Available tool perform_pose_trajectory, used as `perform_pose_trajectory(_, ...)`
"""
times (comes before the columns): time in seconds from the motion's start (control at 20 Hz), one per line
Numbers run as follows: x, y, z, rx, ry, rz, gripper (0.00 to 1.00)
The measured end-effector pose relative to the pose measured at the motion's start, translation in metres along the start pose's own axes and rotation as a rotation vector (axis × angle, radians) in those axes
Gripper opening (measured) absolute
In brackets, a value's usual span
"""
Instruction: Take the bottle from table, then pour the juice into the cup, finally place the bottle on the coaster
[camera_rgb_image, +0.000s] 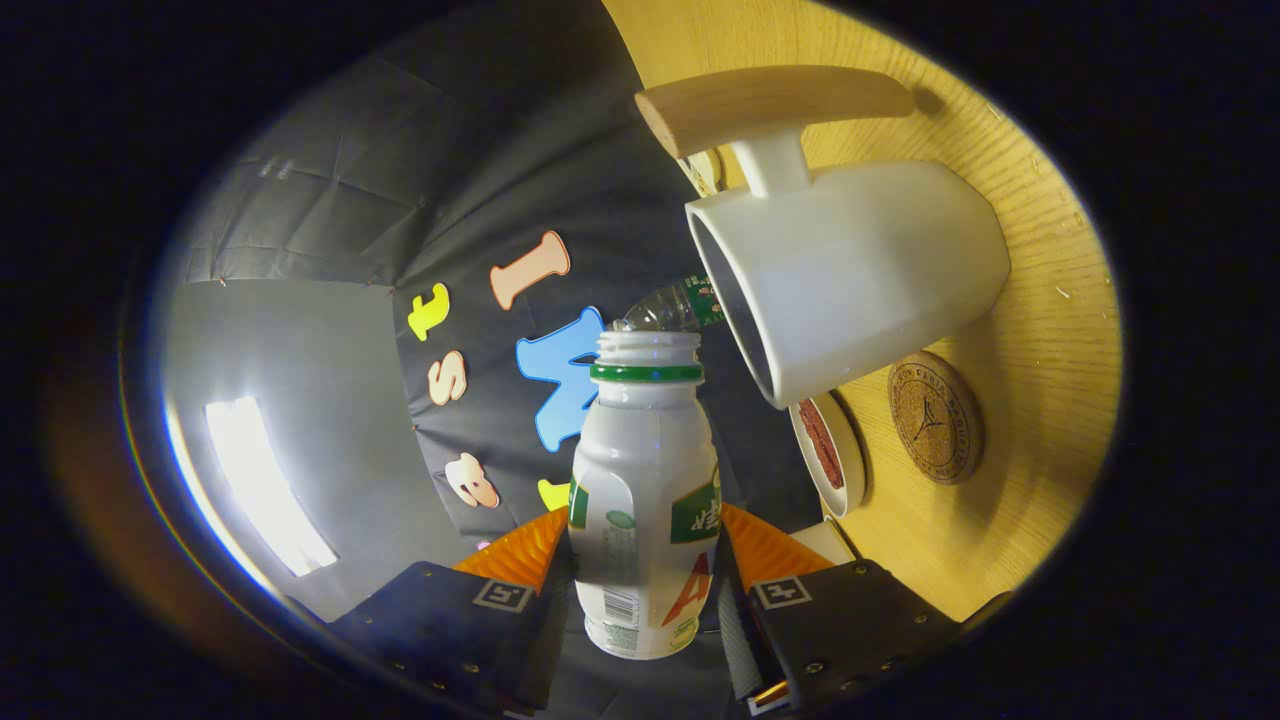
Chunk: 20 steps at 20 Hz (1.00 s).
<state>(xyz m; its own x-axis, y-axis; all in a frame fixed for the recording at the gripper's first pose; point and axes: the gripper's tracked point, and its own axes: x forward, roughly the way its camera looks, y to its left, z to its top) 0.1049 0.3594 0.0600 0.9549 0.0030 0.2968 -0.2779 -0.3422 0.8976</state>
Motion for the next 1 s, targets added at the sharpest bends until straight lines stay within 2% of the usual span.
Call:
perform_pose_trajectory(0.35,0.002,-0.008,0.006,-0.029,0.002,-0.009,0.65)
perform_pose_trajectory(0.75,0.002,-0.012,0.010,-0.122,0.014,-0.029,0.65)
perform_pose_trajectory(0.85,0.002,-0.011,0.011,-0.170,0.015,-0.034,0.65)
perform_pose_trajectory(1.0,0.000,-0.010,0.012,-0.308,0.024,-0.055,0.65)
